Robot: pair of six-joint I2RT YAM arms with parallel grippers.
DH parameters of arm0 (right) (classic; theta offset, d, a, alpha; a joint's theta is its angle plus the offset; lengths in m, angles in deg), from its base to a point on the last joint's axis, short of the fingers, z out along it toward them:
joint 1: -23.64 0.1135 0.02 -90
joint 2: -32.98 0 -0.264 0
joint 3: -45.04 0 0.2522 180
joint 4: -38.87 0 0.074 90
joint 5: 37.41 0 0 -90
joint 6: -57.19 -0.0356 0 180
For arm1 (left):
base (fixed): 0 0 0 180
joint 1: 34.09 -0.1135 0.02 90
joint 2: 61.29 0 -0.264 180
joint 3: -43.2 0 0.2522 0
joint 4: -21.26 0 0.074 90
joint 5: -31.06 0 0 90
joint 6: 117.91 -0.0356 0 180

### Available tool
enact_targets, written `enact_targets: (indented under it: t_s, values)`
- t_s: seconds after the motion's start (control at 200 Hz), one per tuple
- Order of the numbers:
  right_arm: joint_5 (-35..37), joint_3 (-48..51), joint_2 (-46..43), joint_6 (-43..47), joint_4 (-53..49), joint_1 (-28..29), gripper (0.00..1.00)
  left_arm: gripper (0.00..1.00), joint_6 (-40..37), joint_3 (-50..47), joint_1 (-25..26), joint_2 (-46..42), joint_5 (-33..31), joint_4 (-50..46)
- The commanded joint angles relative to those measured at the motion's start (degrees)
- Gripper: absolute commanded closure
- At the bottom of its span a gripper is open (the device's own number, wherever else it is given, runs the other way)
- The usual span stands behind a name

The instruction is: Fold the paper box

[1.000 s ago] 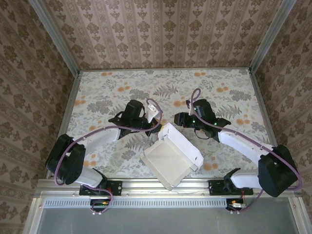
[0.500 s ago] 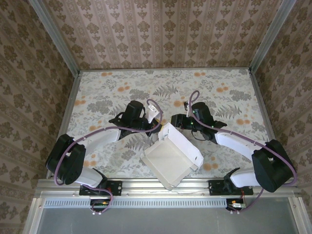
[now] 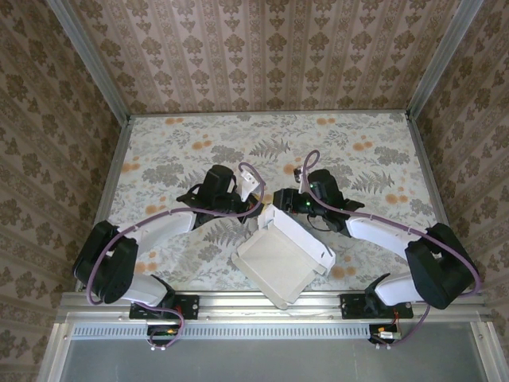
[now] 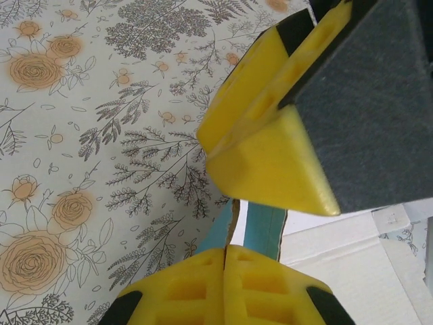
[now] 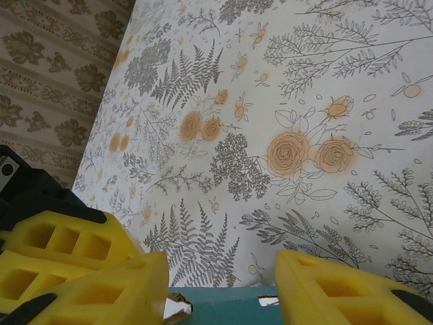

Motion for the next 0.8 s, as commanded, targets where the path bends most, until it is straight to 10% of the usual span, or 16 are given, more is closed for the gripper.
enact_targets:
  t_s: [0.0, 0.795]
  values:
    - [-0.1, 0.4, 2.1, -0.3, 2.3, 0.9, 0.52, 1.0, 1.1, -0.7, 0.4, -1.6, -0.4, -1.2]
    - [6.0, 2.6, 6.0, -0.3, 8.6, 4.3, 0.48, 0.98, 3.8, -2.5, 2.9, -4.5, -0.2, -1.6]
